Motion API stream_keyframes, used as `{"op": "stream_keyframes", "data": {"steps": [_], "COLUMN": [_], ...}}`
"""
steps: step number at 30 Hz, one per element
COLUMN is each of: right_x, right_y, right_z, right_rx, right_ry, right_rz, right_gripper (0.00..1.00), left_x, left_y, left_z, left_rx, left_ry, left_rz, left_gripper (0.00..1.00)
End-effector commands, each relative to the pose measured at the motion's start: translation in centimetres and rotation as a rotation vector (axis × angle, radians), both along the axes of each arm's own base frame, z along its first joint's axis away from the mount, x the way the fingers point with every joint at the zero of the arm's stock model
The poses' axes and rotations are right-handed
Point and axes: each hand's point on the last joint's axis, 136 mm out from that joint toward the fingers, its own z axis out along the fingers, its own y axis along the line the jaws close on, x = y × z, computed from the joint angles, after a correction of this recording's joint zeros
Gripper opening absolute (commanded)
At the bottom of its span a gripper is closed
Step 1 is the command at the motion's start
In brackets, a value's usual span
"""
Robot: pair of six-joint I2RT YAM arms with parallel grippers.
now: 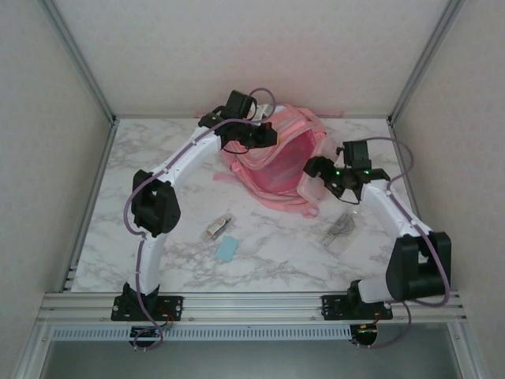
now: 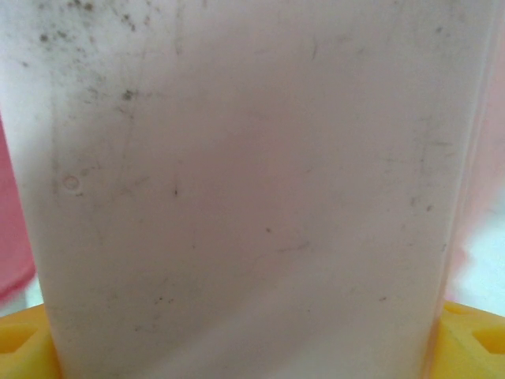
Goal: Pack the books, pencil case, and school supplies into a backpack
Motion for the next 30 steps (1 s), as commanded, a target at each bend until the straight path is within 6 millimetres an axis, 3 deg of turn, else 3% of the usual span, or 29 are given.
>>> {"op": "stream_keyframes", "data": {"steps": [1,7,11,13,14,15,22,30], "right_x": [4.0,9.4,12.5,13.4,13.8,13.9,12.1,7.4], "right_y": [3.3,6.5,9.7,10.8,11.2,11.5,9.2,5.4], "right_z": [2.4,-0.3,-0.8,-0.5,-0.6,-0.7,0.2,1.9], "right_rx": [0.124,0.177,0.237,0.250,0.254,0.258,0.163,0.011], "right_ry": [-0.085,-0.054,-0.051,-0.053,-0.042,-0.038,-0.066,-0.057], "right_rz": [0.004,-0.020,0.001,0.018,0.023,0.028,-0.011,0.017], "right_gripper": [0.48,0.50,0.52,0.63,0.75,0.96,0.99,0.99], "left_x": [-1.7,-1.2,-0.9,-0.8,-0.7,-0.7,-0.2,0.4], "left_y": [-1.3,-1.1,-1.0,-0.9,-0.8,-0.8,0.0,1.0], "left_z": [8.2,8.0,7.9,7.8,7.8,7.8,8.1,7.4], "left_rx": [-0.186,-0.185,-0.185,-0.184,-0.186,-0.186,-0.192,-0.190], "left_ry": [-0.060,-0.059,-0.064,-0.062,-0.063,-0.063,-0.082,-0.074], "left_rz": [-0.044,-0.019,-0.006,-0.002,0.000,0.000,0.023,0.048], "left_gripper": [0.00,0.00,0.00,0.00,0.00,0.00,0.00,0.00]}}
